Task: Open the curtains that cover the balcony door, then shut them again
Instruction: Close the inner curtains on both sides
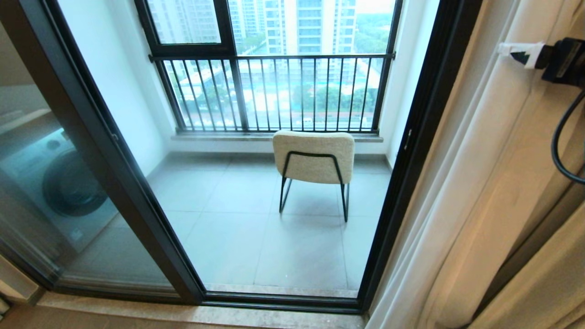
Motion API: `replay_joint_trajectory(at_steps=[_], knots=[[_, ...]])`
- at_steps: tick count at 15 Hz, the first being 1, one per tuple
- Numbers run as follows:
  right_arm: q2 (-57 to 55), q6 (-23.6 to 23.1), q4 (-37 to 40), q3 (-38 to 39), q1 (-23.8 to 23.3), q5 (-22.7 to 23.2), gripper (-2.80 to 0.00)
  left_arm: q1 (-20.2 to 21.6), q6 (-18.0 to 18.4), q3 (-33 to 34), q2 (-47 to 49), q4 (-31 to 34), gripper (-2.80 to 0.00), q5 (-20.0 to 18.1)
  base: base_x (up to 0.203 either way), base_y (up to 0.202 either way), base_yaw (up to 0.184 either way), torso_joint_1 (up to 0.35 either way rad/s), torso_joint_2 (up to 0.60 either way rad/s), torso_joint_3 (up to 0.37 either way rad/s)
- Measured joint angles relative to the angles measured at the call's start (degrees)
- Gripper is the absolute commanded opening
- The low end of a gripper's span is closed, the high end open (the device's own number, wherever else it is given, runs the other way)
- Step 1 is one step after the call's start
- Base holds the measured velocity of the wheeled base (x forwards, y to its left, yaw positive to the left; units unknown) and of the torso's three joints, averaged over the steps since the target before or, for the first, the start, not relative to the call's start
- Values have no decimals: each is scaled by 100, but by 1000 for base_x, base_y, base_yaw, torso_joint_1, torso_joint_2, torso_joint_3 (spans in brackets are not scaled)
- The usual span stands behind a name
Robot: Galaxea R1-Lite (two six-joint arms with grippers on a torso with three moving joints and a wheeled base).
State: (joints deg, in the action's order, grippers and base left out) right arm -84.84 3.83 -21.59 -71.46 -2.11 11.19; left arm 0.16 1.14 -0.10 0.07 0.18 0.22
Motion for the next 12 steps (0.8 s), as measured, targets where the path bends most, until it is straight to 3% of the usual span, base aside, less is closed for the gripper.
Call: replay_joint_trajectory(at_steps=[1, 2, 12], knots=[[-45, -6, -101, 11, 0, -8, 0, 0, -2, 0, 0, 0, -280, 0, 0, 0, 0, 0, 0, 0], [-87, -9, -185, 21, 0, -12, -280, 0, 0, 0, 0, 0, -280, 0, 0, 0, 0, 0, 0, 0], [-209, 43, -680, 44, -9, -28, -280, 0, 0, 0, 0, 0, -280, 0, 0, 0, 0, 0, 0, 0]])
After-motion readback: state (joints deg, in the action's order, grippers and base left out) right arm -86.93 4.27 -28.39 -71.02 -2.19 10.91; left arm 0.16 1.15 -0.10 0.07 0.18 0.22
